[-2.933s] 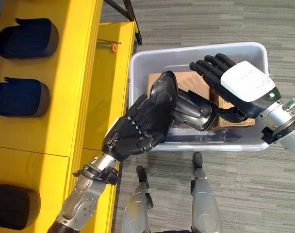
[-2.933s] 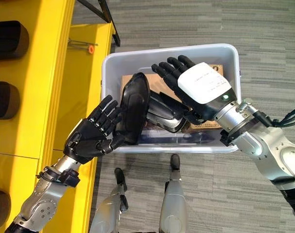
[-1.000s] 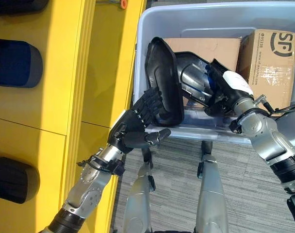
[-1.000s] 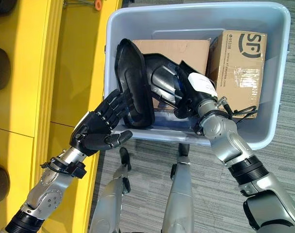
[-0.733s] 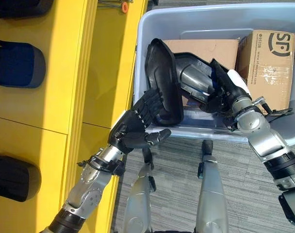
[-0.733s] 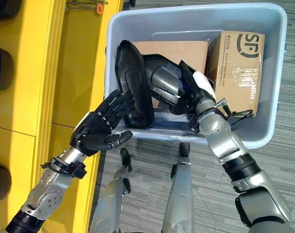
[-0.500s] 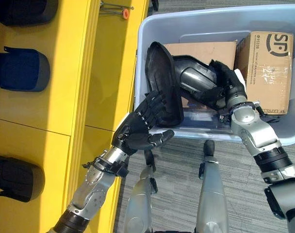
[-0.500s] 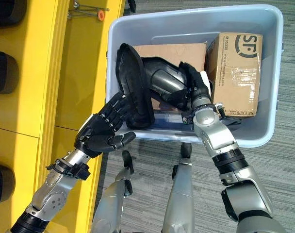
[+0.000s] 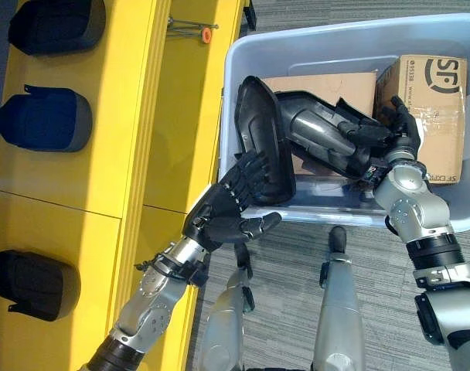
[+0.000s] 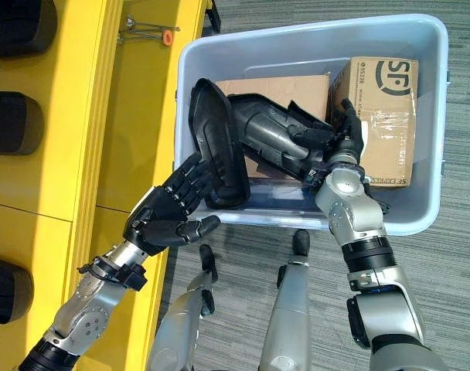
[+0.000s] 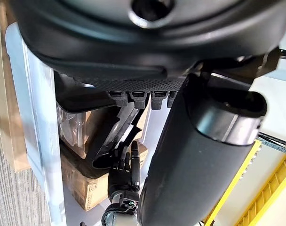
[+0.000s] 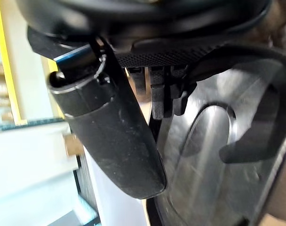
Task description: Move parts from the plastic box to the shelf.
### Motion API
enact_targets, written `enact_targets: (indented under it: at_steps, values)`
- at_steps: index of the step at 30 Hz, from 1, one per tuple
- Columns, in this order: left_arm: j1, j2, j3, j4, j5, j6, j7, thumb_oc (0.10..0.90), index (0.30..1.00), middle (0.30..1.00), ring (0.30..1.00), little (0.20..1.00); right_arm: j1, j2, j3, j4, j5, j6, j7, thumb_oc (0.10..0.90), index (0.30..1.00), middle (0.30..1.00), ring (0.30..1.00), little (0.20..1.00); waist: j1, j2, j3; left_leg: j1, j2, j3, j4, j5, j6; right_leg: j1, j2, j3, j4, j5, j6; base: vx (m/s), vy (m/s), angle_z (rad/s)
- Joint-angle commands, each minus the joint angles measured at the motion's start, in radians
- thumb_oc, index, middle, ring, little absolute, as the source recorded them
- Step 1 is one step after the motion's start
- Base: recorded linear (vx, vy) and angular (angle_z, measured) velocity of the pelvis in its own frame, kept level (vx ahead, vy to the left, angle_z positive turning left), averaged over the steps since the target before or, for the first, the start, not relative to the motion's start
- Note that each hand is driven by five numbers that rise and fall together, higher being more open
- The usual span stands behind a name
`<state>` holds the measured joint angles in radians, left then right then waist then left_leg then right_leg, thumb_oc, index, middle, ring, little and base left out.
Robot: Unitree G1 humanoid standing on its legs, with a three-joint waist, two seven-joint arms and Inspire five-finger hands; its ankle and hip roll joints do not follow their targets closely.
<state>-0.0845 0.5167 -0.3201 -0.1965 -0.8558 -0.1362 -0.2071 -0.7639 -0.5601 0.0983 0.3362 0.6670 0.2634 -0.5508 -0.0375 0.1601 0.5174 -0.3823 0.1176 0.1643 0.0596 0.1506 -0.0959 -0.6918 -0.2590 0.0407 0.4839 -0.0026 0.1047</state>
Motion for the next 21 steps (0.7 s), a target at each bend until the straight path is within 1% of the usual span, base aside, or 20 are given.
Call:
enact_targets:
  at_steps: [1,2,3,5,7,12,13,14,17,18,19,20,21]
  values:
    - [-0.006,-0.05,-0.016,-0.129,-0.005,-0.087,-0.017,0.9,1.0,1.0,1.0,1.0,-0.106,-0.109,-0.088,-0.044,-0.13,-0.087,-0.031,0.9,1.0,1.0,1.0,1.0,-0.031,0.105,0.003,0.02,-0.021,-0.01,0.079,-0.193,0.051,0.082,0.036,-0.058,0.042,-0.208,-0.075,0.0,0.0,0.0]
    - [-0.007,-0.052,-0.019,-0.13,0.001,-0.087,-0.014,0.9,1.0,1.0,1.0,1.0,-0.101,-0.109,-0.086,-0.051,-0.157,-0.078,-0.027,0.9,1.0,1.0,1.0,1.0,-0.034,0.105,0.003,0.021,-0.021,-0.008,0.078,-0.193,0.051,0.082,0.037,-0.056,0.039,-0.207,-0.074,0.0,0.0,0.0]
    - [-0.009,-0.054,-0.021,-0.137,0.001,-0.084,-0.004,0.9,1.0,1.0,1.0,1.0,-0.092,-0.112,-0.075,-0.057,-0.235,-0.072,-0.028,0.9,1.0,1.0,1.0,1.0,-0.038,0.106,0.003,0.02,-0.02,-0.004,0.079,-0.192,0.051,0.08,0.038,-0.051,0.035,-0.202,-0.074,0.0,0.0,0.0]
    - [-0.013,-0.058,-0.025,-0.139,0.002,-0.082,0.008,0.9,1.0,1.0,1.0,1.0,-0.092,-0.116,-0.067,-0.063,-0.249,-0.078,-0.047,0.9,1.0,1.0,1.0,1.0,-0.041,0.107,0.003,0.02,-0.021,-0.001,0.078,-0.191,0.051,0.079,0.038,-0.048,0.032,-0.199,-0.073,0.01,0.022,-0.04]
    - [-0.016,-0.059,-0.03,-0.138,0.007,-0.086,0.014,0.9,1.0,1.0,1.0,1.0,-0.091,-0.116,-0.065,-0.068,-0.203,-0.088,-0.064,0.9,1.0,1.0,1.0,1.0,-0.044,0.108,0.003,0.022,-0.021,0.001,0.075,-0.189,0.05,0.08,0.038,-0.047,0.03,-0.198,-0.072,0.0,0.019,-0.07]
    - [-0.024,-0.065,-0.045,-0.139,0.017,-0.089,0.033,0.9,1.0,1.0,1.0,1.0,-0.101,-0.107,-0.105,-0.052,-0.057,-0.193,-0.174,0.9,1.0,1.0,1.0,1.0,-0.049,0.115,0.003,0.03,-0.022,0.01,0.065,-0.187,0.051,0.084,0.036,-0.049,0.031,-0.202,-0.073,-0.01,0.009,-0.08]
    - [-0.023,-0.064,-0.048,-0.139,0.018,-0.091,0.035,0.9,1.0,1.0,1.0,1.0,-0.1,-0.107,-0.117,-0.051,-0.062,-0.206,-0.185,0.9,1.0,1.0,1.0,1.0,-0.05,0.117,0.003,0.032,-0.024,0.01,0.065,-0.188,0.051,0.085,0.036,-0.05,0.032,-0.203,-0.073,0.0,0.0,0.0]
    - [-0.024,-0.064,-0.051,-0.135,0.018,-0.095,0.038,0.9,1.0,1.0,1.0,1.0,-0.093,-0.109,-0.132,-0.052,-0.078,-0.21,-0.201,0.9,1.0,1.0,1.0,1.0,-0.053,0.117,0.003,0.031,-0.025,0.01,0.068,-0.19,0.051,0.084,0.036,-0.05,0.036,-0.205,-0.073,0.0,0.0,0.0]
    - [-0.022,-0.065,-0.061,-0.13,0.016,-0.108,0.033,0.9,1.0,1.0,1.0,1.0,-0.093,-0.112,-0.148,-0.054,-0.072,-0.216,-0.252,0.9,1.0,1.0,1.0,1.0,-0.056,0.123,0.003,0.031,-0.029,0.012,0.069,-0.192,0.052,0.082,0.036,-0.047,0.038,-0.207,-0.073,0.0,0.0,0.0]
    - [-0.019,-0.064,-0.073,-0.134,0.019,-0.115,0.03,0.9,1.0,1.0,1.0,1.0,-0.098,-0.114,-0.168,-0.042,-0.071,-0.263,-0.326,0.9,1.0,1.0,1.0,1.0,-0.059,0.132,0.003,0.038,-0.033,0.018,0.062,-0.191,0.055,0.088,0.035,-0.045,0.03,-0.205,-0.072,0.0,0.0,0.0]
    - [-0.019,-0.063,-0.074,-0.134,0.018,-0.116,0.03,0.9,1.0,1.0,1.0,1.0,-0.097,-0.114,-0.169,-0.042,-0.07,-0.264,-0.326,0.9,1.0,1.0,1.0,1.0,-0.058,0.132,0.003,0.038,-0.033,0.019,0.062,-0.191,0.055,0.088,0.035,-0.045,0.029,-0.204,-0.072,0.0,0.0,0.0]
    - [-0.016,-0.062,-0.081,-0.137,0.016,-0.121,0.031,0.9,1.0,1.0,1.0,1.0,-0.093,-0.116,-0.189,-0.05,-0.052,-0.292,-0.368,0.9,1.0,1.0,1.0,1.0,-0.063,0.136,0.003,0.042,-0.036,0.021,0.062,-0.193,0.055,0.089,0.034,-0.042,0.028,-0.202,-0.071,0.0,0.0,0.0]
    - [-0.016,-0.063,-0.083,-0.139,0.016,-0.122,0.031,0.9,1.0,1.0,1.0,1.0,-0.092,-0.115,-0.196,-0.053,-0.051,-0.298,-0.382,0.9,1.0,1.0,1.0,1.0,-0.064,0.137,0.003,0.044,-0.037,0.022,0.062,-0.194,0.055,0.09,0.034,-0.041,0.026,-0.202,-0.071,-0.01,0.03,0.01]
